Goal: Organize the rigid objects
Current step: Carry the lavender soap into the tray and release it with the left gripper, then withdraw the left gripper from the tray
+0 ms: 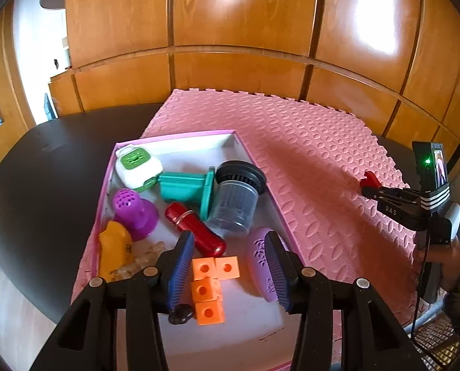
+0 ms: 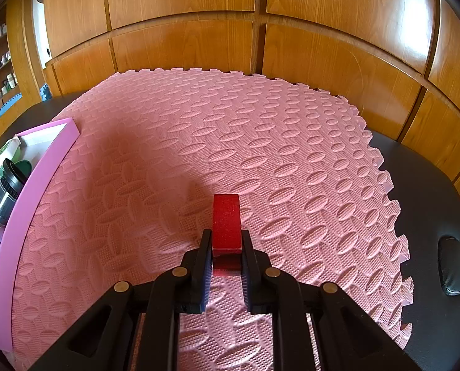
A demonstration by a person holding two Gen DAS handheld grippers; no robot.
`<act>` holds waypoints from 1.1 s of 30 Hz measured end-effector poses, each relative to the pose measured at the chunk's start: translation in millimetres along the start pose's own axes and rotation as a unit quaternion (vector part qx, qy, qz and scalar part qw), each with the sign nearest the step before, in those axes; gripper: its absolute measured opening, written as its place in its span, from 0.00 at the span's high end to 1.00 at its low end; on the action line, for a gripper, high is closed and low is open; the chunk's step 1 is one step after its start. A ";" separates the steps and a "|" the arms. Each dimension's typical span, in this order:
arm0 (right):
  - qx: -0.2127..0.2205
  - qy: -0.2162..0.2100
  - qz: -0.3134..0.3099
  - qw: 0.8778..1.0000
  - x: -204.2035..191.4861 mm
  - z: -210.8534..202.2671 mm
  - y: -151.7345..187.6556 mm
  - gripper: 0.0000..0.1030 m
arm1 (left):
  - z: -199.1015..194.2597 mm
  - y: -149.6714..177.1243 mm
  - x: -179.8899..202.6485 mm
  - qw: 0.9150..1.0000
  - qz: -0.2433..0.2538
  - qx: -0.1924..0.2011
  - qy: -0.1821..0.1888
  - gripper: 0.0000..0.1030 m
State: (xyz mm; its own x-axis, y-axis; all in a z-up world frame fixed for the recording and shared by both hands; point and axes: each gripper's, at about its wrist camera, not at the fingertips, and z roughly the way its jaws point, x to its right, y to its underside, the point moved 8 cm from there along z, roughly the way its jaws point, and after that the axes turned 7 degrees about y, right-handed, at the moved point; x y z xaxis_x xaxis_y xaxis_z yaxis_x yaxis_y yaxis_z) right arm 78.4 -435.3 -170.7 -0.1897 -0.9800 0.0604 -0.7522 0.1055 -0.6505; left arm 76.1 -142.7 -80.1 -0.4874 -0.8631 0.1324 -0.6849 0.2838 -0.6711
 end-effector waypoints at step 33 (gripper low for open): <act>0.003 0.015 -0.015 1.000 -1.3 -1.0 -1.0 0.86 | -33.9 -5.9 -33.8 0.997 -0.050 0.039 0.041 0.54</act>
State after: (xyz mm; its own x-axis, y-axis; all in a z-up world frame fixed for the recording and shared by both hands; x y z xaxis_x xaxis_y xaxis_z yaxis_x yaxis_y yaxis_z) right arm 78.7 -434.0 -169.3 -0.1865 -0.9770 0.1030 -0.7538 0.0751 -0.6528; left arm 78.2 -101.0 -55.9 -0.4639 -0.8476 0.2577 -0.6893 0.1626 -0.7060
